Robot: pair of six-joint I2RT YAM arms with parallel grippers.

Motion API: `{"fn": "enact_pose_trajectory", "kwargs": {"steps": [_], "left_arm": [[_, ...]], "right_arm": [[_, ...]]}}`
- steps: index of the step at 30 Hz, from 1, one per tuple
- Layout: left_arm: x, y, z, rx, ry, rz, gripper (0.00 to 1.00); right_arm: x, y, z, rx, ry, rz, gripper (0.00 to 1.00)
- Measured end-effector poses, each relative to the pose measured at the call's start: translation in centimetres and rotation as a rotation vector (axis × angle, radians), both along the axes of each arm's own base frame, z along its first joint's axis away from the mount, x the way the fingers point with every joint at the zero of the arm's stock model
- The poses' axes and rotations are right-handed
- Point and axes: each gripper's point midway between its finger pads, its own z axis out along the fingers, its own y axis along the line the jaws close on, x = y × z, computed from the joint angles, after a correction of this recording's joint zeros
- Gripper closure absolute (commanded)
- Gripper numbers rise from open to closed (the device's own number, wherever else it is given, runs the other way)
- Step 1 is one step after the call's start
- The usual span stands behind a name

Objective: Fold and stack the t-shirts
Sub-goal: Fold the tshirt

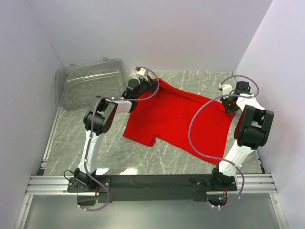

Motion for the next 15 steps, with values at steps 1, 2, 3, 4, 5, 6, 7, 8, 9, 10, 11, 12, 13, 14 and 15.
{"fn": "enact_pose_trajectory", "kwargs": {"steps": [1, 2, 3, 4, 5, 6, 7, 8, 9, 10, 11, 12, 13, 14, 15], "left_arm": [[0.0, 0.0, 0.0, 0.001, 0.001, 0.0, 0.99], [0.0, 0.0, 0.0, 0.001, 0.001, 0.0, 0.99], [0.0, 0.0, 0.0, 0.002, 0.0, 0.0, 0.99], [0.0, 0.0, 0.0, 0.003, 0.0, 0.0, 0.99], [0.0, 0.0, 0.0, 0.003, 0.0, 0.0, 0.99], [0.0, 0.0, 0.0, 0.003, 0.0, 0.0, 0.99], [0.0, 0.0, 0.0, 0.003, 0.0, 0.0, 0.99], [0.0, 0.0, 0.0, 0.003, 0.0, 0.0, 0.99], [0.0, 0.0, 0.0, 0.003, 0.0, 0.0, 0.99], [0.0, 0.0, -0.1, 0.003, 0.0, 0.0, 0.99], [0.0, 0.0, 0.0, 0.003, 0.0, 0.0, 0.99], [0.0, 0.0, 0.0, 0.003, -0.001, 0.001, 0.99], [0.0, 0.0, 0.1, 0.004, -0.003, 0.001, 0.99], [0.0, 0.0, 0.2, 0.005, -0.006, 0.001, 0.99], [0.0, 0.1, 0.3, 0.008, -0.01, 0.002, 0.99]], "right_arm": [[-0.1, 0.0, -0.1, 0.0, 0.002, 0.0, 0.78], [-0.2, 0.1, -0.2, 0.001, 0.004, 0.0, 0.79], [-0.2, 0.1, -0.3, 0.001, 0.005, 0.002, 0.81], [-0.3, 0.1, -0.4, 0.001, 0.005, 0.005, 0.84], [-0.4, 0.1, -0.5, 0.0, 0.007, 0.009, 0.88], [-0.4, 0.2, -0.6, -0.001, 0.008, 0.012, 0.9], [-0.4, 0.1, -0.6, -0.003, 0.008, 0.016, 0.91], [-0.4, 0.1, -0.5, -0.005, 0.006, 0.022, 0.92], [-0.3, 0.1, -0.5, -0.007, 0.003, 0.029, 0.93], [-0.3, 0.2, -0.4, -0.011, -0.006, 0.042, 0.93], [-0.5, 0.3, -0.4, -0.017, -0.011, 0.055, 0.94], [-0.9, 0.4, -0.4, -0.02, -0.008, 0.069, 0.95], [-1.4, 0.6, -0.5, -0.024, -0.006, 0.083, 0.95], [-1.8, 0.7, -0.5, -0.031, -0.004, 0.097, 0.96], [-2.1, 0.7, -0.5, -0.037, -0.002, 0.107, 0.96]]}}
